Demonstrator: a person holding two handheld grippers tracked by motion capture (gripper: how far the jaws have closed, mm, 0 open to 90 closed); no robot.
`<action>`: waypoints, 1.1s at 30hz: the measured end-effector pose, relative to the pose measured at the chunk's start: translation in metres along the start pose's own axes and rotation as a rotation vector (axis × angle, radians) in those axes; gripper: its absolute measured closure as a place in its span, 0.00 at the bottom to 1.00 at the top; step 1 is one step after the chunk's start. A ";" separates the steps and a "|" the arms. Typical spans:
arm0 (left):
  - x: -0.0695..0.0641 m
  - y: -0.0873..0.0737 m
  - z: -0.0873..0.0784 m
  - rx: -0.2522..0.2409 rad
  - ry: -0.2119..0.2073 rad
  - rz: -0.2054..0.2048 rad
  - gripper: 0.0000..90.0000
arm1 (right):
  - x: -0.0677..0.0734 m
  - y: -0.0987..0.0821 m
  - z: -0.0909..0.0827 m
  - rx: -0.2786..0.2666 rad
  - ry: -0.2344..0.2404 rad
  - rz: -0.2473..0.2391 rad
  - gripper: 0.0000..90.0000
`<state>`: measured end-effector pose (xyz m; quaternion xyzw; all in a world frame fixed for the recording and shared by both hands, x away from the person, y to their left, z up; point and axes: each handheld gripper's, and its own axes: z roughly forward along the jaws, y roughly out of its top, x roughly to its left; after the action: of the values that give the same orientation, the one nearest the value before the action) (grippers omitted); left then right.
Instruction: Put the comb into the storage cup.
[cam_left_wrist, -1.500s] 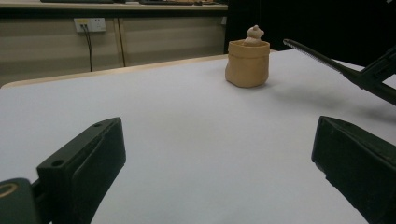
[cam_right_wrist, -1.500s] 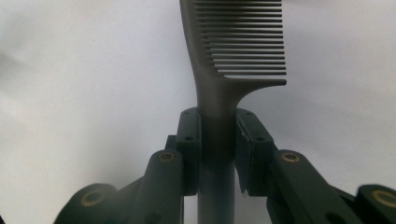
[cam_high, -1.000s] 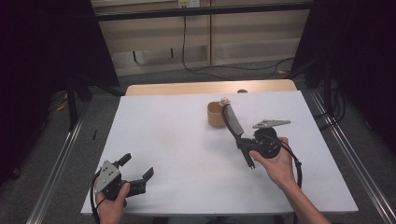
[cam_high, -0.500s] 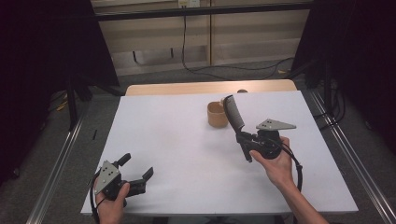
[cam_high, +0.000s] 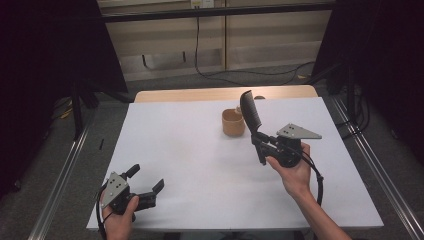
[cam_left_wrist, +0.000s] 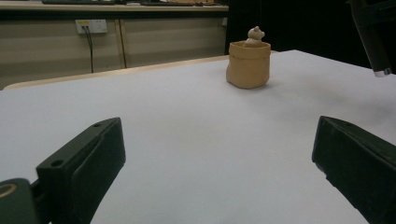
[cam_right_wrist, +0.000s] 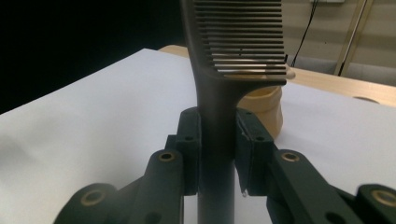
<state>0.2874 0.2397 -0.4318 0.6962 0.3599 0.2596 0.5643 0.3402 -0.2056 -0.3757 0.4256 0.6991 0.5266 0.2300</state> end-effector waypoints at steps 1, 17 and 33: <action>0.000 0.000 0.000 0.000 0.000 0.000 0.03 | 0.000 0.001 0.001 -0.006 -0.003 0.001 0.81; 0.000 0.000 0.000 -0.001 -0.001 -0.001 0.03 | -0.006 0.023 0.019 -0.076 -0.008 -0.006 0.81; 0.000 -0.001 0.000 0.005 -0.003 0.002 0.03 | -0.017 0.045 0.034 -0.151 0.013 0.006 0.81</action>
<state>0.2879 0.2399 -0.4325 0.6985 0.3590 0.2581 0.5627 0.3906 -0.1977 -0.3476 0.4056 0.6575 0.5812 0.2556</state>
